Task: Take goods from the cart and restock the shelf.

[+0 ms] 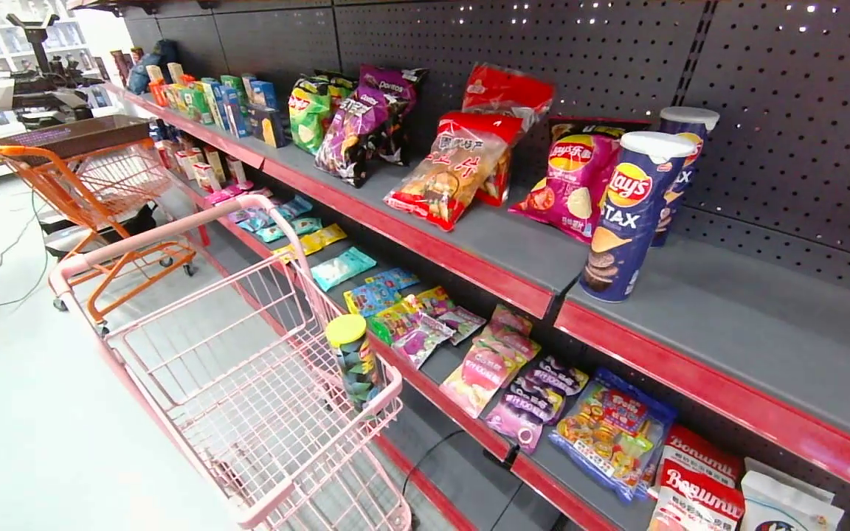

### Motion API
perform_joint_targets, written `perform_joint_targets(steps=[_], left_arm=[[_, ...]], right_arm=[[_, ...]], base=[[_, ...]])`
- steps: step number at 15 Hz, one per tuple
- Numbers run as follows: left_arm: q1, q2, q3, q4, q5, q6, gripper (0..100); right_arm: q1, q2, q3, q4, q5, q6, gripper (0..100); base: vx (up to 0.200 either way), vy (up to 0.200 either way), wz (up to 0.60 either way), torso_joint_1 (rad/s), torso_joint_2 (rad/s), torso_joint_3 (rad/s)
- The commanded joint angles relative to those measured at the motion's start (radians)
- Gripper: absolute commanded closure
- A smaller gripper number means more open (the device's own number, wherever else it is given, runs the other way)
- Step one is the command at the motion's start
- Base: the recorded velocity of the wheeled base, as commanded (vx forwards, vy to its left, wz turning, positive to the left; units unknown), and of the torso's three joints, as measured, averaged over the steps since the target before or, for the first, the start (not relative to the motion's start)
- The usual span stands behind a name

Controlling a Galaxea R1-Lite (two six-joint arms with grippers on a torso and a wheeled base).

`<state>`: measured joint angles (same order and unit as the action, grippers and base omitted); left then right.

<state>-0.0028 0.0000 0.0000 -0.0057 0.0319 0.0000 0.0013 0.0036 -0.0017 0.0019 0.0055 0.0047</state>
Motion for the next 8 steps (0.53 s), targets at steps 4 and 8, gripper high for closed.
perform_joint_targets(steps=[4,8], left_arm=[[0.000,0.002,0.000,0.000,0.000,0.000,0],[0.000,0.000,0.000,0.000,0.000,0.000,0]], right_arm=[[0.000,-0.001,0.000,0.000,0.001,0.000,0],[0.000,-0.001,0.000,0.000,0.001,0.000,0]], base=[[0.000,0.000,0.00,-0.183,0.48,0.293],[0.000,0.000,0.00,-0.185,0.52,0.327]])
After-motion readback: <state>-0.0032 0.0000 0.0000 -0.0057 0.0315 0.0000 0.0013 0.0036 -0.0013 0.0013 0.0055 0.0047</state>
